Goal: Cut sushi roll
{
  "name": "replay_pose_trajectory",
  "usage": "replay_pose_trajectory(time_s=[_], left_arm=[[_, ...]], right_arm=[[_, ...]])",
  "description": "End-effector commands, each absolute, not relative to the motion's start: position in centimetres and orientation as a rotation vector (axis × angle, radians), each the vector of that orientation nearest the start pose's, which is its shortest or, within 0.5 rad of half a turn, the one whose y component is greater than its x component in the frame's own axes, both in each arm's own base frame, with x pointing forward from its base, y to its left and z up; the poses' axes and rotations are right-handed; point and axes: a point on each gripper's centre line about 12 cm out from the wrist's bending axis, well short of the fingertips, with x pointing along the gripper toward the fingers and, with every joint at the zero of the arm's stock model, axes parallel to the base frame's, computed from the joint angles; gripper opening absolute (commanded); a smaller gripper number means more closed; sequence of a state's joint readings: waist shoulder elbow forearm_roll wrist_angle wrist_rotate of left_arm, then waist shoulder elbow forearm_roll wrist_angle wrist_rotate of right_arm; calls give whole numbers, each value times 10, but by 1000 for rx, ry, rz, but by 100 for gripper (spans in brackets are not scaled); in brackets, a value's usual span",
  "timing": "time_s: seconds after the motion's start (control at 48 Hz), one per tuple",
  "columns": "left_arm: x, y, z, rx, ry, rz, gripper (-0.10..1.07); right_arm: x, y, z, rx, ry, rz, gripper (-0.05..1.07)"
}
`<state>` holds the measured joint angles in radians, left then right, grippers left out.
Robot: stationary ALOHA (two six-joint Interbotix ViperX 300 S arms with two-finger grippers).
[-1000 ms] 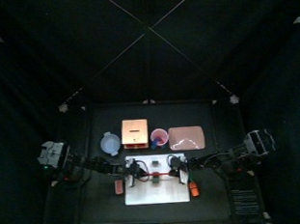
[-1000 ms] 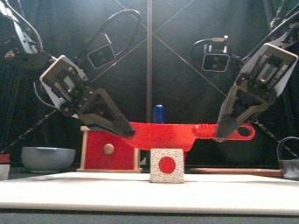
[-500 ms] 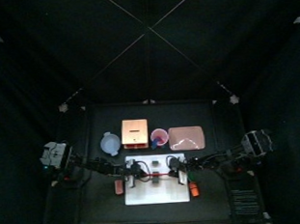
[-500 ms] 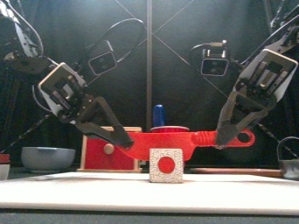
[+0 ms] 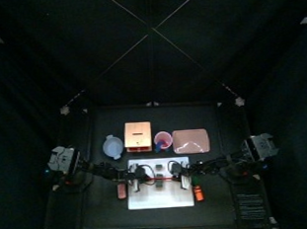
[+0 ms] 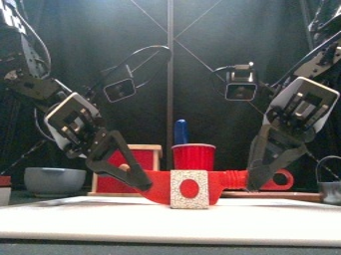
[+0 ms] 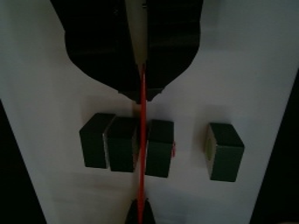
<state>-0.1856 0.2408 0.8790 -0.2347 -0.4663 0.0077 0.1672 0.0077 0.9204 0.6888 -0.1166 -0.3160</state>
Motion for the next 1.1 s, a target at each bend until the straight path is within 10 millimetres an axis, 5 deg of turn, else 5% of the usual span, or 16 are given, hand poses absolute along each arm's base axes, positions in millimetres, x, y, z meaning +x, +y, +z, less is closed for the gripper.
replay_pose_trajectory(time_s=[0.0, 0.625, 1.083], left_arm=[[344, -53, 55, -96, 693, -9, 45], [351, -30, 70, -72, 645, 9, 44], [354, -29, 89, -61, 592, -6, 44]], right_arm=[[319, 45, 96, 248, 846, -69, 12], [320, 22, 105, 226, 808, -102, 11], [323, 25, 118, 229, 781, -80, 11]])
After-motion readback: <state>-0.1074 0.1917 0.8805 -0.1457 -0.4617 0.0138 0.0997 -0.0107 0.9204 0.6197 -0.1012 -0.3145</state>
